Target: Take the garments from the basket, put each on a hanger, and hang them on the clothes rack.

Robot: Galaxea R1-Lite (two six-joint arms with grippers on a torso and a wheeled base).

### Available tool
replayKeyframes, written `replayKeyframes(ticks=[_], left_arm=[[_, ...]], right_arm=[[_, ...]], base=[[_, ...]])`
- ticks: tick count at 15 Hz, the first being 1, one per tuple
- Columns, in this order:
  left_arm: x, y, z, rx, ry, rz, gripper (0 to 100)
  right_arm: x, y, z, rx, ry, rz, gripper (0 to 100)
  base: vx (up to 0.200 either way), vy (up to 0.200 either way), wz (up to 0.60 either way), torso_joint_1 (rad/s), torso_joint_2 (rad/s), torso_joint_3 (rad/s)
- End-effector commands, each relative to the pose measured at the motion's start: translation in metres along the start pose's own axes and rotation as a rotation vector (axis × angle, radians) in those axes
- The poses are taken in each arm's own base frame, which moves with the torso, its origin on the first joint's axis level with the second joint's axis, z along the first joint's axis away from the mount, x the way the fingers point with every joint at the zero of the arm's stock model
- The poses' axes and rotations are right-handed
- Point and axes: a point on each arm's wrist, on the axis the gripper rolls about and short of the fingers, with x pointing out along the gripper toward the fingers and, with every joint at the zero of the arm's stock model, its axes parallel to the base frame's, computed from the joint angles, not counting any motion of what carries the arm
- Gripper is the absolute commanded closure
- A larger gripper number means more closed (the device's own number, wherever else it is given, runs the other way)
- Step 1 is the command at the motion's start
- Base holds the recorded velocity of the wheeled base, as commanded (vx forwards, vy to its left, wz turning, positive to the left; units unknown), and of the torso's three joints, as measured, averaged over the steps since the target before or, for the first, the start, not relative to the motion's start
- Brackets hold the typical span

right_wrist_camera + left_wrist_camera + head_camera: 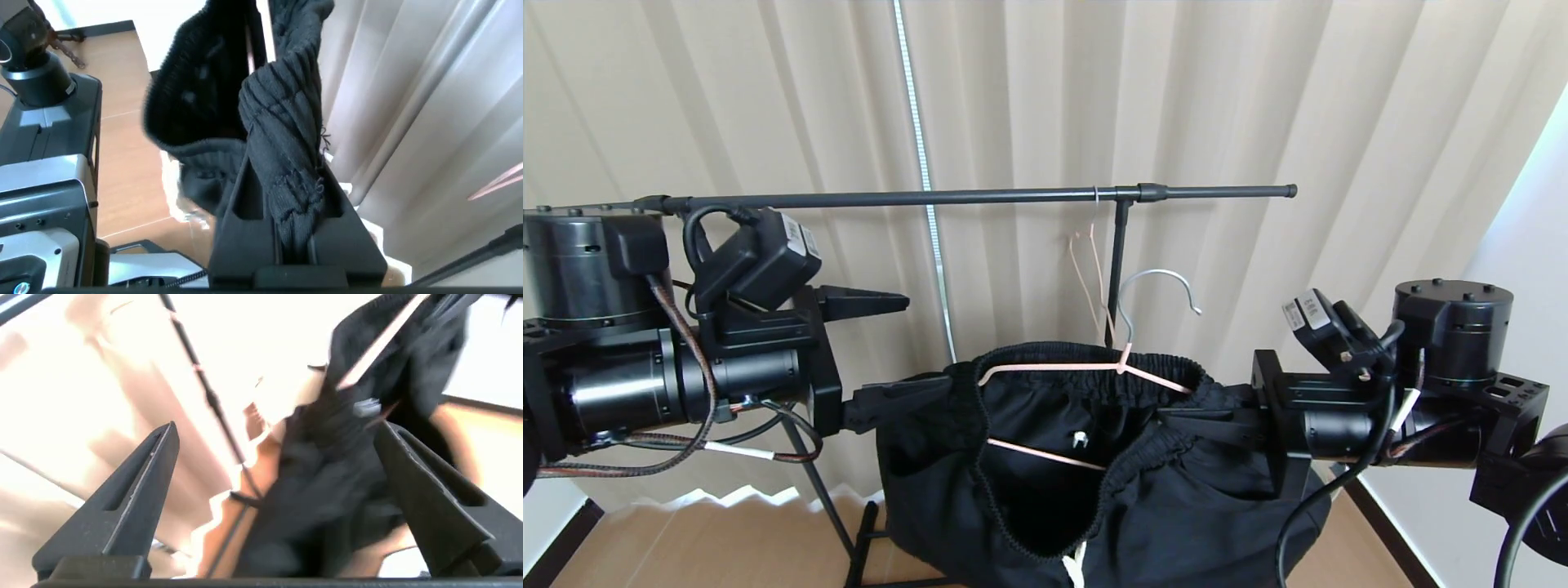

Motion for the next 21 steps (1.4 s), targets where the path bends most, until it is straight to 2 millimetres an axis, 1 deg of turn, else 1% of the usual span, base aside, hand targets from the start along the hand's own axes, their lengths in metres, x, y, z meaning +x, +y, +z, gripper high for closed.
replayKeyframes(ticks=[1,2,6,9,11,12,16,18,19,20,21], left_arm=[[0.020,0.008,-0.023,0.059,0.080,-0.041,0],[0.023,0.008,-0.027,0.072,0.097,-0.057,0],[0.032,-0.002,-0.024,0.086,0.088,-0.111,0],[0.047,0.002,-0.028,0.075,0.100,-0.122,0],[0.049,0.004,-0.025,0.081,0.097,-0.116,0],[0.054,0.003,-0.019,0.083,0.098,-0.103,0],[0.064,-0.005,-0.012,0.042,0.128,-0.056,0],[0.063,-0.007,-0.010,0.041,0.129,-0.050,0],[0.052,-0.009,-0.001,0.053,0.108,-0.038,0],[0.044,-0.013,0.001,0.050,0.112,-0.038,0],[0.028,-0.018,0.007,0.042,0.125,-0.037,0]], right_arm=[[-0.001,0.000,0.003,-0.009,-0.011,0.018,100],[-0.001,0.000,0.003,-0.009,-0.011,0.021,100],[-0.001,0.002,0.002,-0.006,-0.017,0.059,100],[-0.001,0.003,0.002,-0.014,-0.020,0.065,100],[0.000,0.005,0.002,-0.022,-0.018,0.073,100],[0.003,0.007,0.002,-0.028,-0.016,0.085,100],[0.007,0.013,0.002,-0.034,-0.015,0.110,100],[0.007,0.014,0.004,-0.040,-0.019,0.113,100],[0.006,0.013,0.005,-0.041,-0.022,0.109,100],[0.005,0.011,0.005,-0.039,-0.023,0.101,100],[0.001,0.007,0.006,-0.039,-0.027,0.080,100]], base=[[0.000,0.000,0.00,0.000,0.00,0.000],[0.000,0.000,0.00,0.000,0.00,0.000],[0.000,0.000,0.00,0.000,0.00,0.000],[0.000,0.000,0.00,0.000,0.00,0.000],[0.000,0.000,0.00,0.000,0.00,0.000],[0.000,0.000,0.00,0.000,0.00,0.000],[0.000,0.000,0.00,0.000,0.00,0.000],[0.000,0.000,0.00,0.000,0.00,0.000],[0.000,0.000,0.00,0.000,0.00,0.000],[0.000,0.000,0.00,0.000,0.00,0.000],[0.000,0.000,0.00,0.000,0.00,0.000]])
